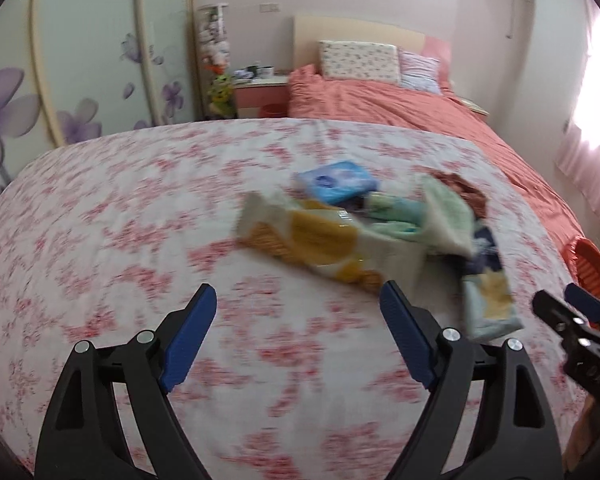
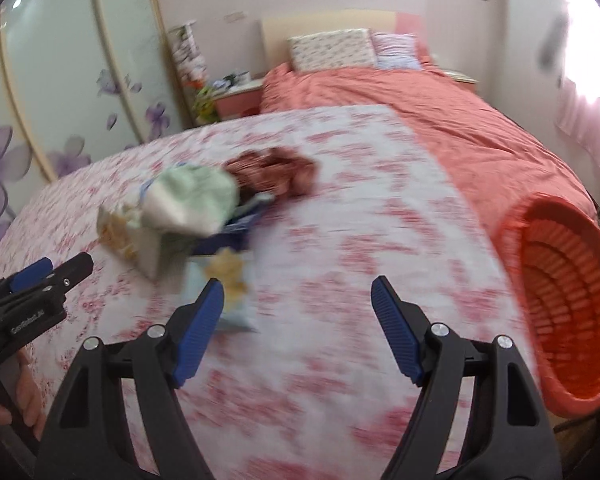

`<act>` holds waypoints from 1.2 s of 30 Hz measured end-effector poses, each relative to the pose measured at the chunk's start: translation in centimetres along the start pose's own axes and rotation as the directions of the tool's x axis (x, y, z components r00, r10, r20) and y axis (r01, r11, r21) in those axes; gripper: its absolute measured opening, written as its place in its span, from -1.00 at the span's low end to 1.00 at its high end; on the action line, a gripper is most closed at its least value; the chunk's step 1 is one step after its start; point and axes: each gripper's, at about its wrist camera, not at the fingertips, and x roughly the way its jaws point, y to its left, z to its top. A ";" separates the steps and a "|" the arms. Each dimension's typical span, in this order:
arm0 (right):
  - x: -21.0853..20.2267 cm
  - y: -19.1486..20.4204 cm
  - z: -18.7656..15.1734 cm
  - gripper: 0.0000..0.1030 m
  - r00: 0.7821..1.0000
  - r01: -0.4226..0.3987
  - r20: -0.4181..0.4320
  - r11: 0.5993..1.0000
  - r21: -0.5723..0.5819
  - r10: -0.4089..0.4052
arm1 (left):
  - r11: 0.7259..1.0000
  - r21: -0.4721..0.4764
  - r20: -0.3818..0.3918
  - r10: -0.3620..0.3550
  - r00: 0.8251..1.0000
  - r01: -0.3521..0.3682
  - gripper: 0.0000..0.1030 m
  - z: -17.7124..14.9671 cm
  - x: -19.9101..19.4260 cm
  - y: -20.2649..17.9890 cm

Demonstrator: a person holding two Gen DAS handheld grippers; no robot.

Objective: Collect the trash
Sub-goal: 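Move both tools back to the bed toward the snack bags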

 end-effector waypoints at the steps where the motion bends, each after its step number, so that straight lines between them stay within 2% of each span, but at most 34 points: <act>1: 0.7 0.9 0.1 0.45 1.000 -0.007 -0.014 1.000 -0.006 0.007 | 1.000 -0.008 -0.003 0.005 1.000 -0.005 0.61 0.0 0.1 0.5; 5: 2.6 3.4 0.5 0.45 0.998 -0.012 -0.055 1.000 -0.023 0.011 | 0.999 -0.036 -0.016 0.006 1.000 -0.007 0.61 -0.5 0.1 2.3; 8: 3.8 4.6 0.5 0.44 0.997 0.011 -0.073 0.998 -0.057 -0.015 | 0.999 -0.050 -0.028 -0.007 1.000 0.005 0.62 -0.4 0.4 2.8; 10: 4.3 4.8 0.3 0.44 0.996 0.036 -0.083 0.997 -0.074 -0.043 | 0.998 -0.054 -0.035 -0.025 0.999 0.023 0.70 -0.3 0.6 2.6; 11: 4.4 4.7 0.1 0.43 0.994 0.060 -0.084 0.995 -0.075 -0.066 | 0.998 -0.056 -0.037 -0.039 0.999 0.037 0.75 -0.2 0.7 2.5; 13: 4.5 3.3 0.1 0.23 0.991 0.078 -0.102 0.996 -0.030 -0.081 | 0.997 -0.053 -0.039 -0.066 0.997 0.064 0.78 0.0 0.9 1.6; 14: 4.4 2.6 0.1 0.19 0.991 0.088 -0.095 0.996 -0.011 -0.089 | 0.996 -0.049 -0.041 -0.075 0.996 0.073 0.79 0.0 1.0 1.2; 20: 3.4 -2.0 0.1 0.07 0.984 0.159 -0.094 0.983 0.094 -0.151 | 0.992 -0.006 -0.094 -0.126 0.988 0.126 0.80 0.3 2.6 -2.6; 24: 2.8 -3.1 -0.5 0.08 0.983 0.167 -0.089 0.982 0.092 -0.159 | 0.995 0.042 -0.116 -0.083 0.990 0.088 0.80 0.1 3.7 -4.5; 28: 2.5 -3.3 -0.8 0.12 0.984 0.163 -0.087 0.983 0.088 -0.155 | 0.998 0.050 -0.136 -0.024 0.990 0.031 0.80 -0.1 4.6 -4.4; 32: 2.7 -3.4 -0.7 0.13 0.985 0.156 -0.087 0.984 0.089 -0.148 | 1.000 -0.005 -0.140 0.008 0.990 -0.009 0.80 -0.4 4.4 -1.1; 36: 2.7 -3.5 -0.8 0.18 0.986 0.148 -0.086 0.985 0.089 -0.140 | 0.994 -0.060 -0.155 0.079 0.985 -0.090 0.80 -1.0 4.1 3.9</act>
